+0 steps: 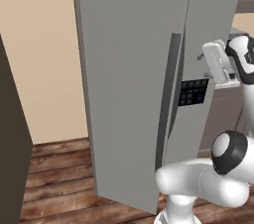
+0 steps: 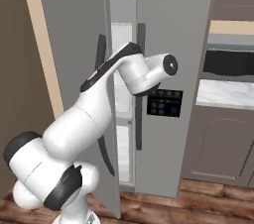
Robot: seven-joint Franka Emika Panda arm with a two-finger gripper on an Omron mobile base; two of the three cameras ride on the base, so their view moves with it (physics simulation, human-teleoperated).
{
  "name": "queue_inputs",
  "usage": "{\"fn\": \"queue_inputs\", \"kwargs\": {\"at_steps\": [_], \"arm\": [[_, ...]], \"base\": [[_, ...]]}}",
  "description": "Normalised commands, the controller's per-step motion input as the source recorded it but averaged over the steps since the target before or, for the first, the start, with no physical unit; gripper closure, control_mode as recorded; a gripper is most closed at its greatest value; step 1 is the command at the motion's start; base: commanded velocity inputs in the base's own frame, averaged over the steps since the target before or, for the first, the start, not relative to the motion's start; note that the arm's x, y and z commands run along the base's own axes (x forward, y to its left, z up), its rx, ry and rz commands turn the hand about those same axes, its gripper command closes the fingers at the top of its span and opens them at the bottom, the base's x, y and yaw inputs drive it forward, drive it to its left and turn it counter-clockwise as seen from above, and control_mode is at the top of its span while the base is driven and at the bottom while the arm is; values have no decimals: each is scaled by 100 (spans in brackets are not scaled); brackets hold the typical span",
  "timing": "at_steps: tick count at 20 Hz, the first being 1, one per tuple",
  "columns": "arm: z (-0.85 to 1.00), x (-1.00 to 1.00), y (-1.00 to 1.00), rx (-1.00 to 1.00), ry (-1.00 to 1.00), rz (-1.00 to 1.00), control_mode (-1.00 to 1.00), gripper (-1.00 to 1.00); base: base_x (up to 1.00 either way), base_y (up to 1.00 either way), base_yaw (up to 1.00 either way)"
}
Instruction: Retrieve the sausage and cheese from the fridge and place them on the cutting board on the counter.
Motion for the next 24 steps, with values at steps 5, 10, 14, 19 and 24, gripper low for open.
{"fn": "queue_inputs", "kwargs": {"at_steps": [5,10,14,19,24], "arm": [[0,36,29,28,6,-11,-100,-100],[0,40,51,12,0,-13,-100,-100],[0,73,31,4,0,-15,-100,-100],[0,71,20,4,0,-11,-100,-100],[0,38,1,7,0,-5,-100,-100]], "base": [[0,0,0],[0,0,0],[0,0,0],[0,0,0],[0,0,0]]}}
